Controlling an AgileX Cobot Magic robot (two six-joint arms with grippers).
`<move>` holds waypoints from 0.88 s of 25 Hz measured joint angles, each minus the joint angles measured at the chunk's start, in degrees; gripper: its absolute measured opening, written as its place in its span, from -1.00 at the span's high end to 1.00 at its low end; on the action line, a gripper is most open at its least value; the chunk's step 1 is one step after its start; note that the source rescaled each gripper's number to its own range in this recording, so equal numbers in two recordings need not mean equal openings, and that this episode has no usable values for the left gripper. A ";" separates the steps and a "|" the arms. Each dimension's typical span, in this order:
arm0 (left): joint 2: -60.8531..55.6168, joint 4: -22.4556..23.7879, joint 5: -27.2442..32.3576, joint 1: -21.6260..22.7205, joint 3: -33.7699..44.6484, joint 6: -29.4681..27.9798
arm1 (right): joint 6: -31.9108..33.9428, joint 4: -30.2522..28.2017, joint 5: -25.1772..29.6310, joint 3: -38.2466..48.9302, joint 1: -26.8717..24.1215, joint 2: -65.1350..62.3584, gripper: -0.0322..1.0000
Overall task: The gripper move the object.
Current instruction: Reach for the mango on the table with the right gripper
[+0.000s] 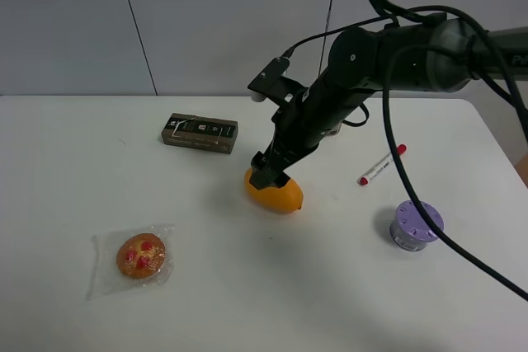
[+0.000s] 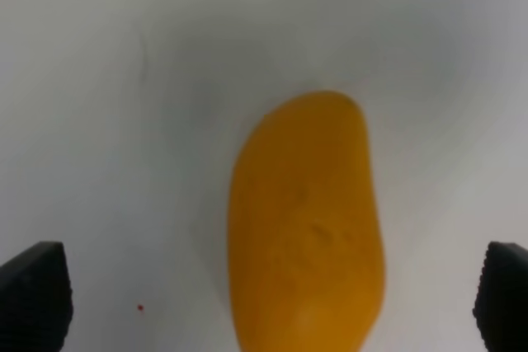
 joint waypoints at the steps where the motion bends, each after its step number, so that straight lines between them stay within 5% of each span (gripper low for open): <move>1: 0.00 0.00 0.00 0.00 0.00 0.00 | 0.55 -0.12 0.00 0.00 0.23 0.61 -1.00; 22: 0.00 0.00 0.00 0.00 0.00 0.00 | 7.10 -7.25 -5.21 0.00 0.50 6.93 -1.00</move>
